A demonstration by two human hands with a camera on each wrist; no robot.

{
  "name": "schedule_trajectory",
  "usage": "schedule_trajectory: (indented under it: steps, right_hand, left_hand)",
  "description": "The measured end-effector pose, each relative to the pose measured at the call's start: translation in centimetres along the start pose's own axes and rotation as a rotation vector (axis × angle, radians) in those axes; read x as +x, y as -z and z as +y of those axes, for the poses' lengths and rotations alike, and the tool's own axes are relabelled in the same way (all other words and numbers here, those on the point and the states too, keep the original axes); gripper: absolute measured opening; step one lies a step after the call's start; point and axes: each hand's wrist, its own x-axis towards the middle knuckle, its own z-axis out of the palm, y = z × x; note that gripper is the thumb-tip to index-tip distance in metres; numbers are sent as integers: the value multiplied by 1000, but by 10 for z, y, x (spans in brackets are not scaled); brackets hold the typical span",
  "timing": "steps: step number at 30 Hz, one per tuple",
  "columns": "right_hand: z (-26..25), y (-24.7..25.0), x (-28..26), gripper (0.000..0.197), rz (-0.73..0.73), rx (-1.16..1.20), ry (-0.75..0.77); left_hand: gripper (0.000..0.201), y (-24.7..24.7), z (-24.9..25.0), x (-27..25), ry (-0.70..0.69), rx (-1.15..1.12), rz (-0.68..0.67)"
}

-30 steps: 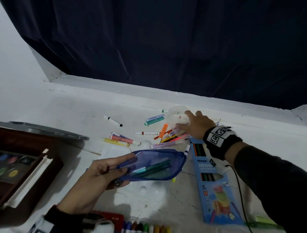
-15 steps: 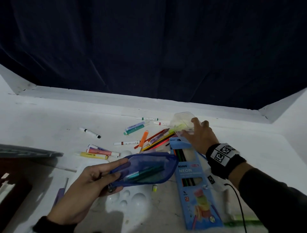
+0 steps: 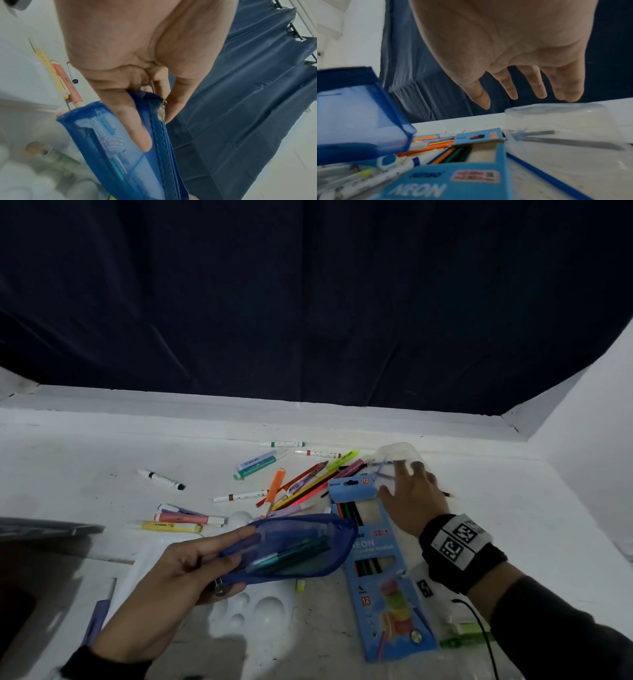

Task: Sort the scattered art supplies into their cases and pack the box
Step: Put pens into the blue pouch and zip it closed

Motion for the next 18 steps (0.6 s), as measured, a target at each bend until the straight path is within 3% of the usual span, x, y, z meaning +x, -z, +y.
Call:
schedule_trajectory:
  steps: [4, 8, 10, 14, 18]
  right_hand:
    - [-30, 6, -6, 35, 85, 61, 178]
    - [-59, -1, 7, 7, 44, 106, 383]
    - [-71, -7, 17, 14, -48, -14, 419]
    - [-73, -24, 32, 43, -273, -331, 278]
    - [-61, -37, 24, 57, -282, -296, 271]
  left_hand:
    - [36, 0, 2, 3, 15, -18, 14]
    - [36, 1, 3, 3, 8, -30, 11]
    - [36, 3, 3, 1, -6, -29, 18]
    - [37, 11, 1, -2, -26, -24, 48]
    - [37, 18, -1, -2, -35, -43, 73]
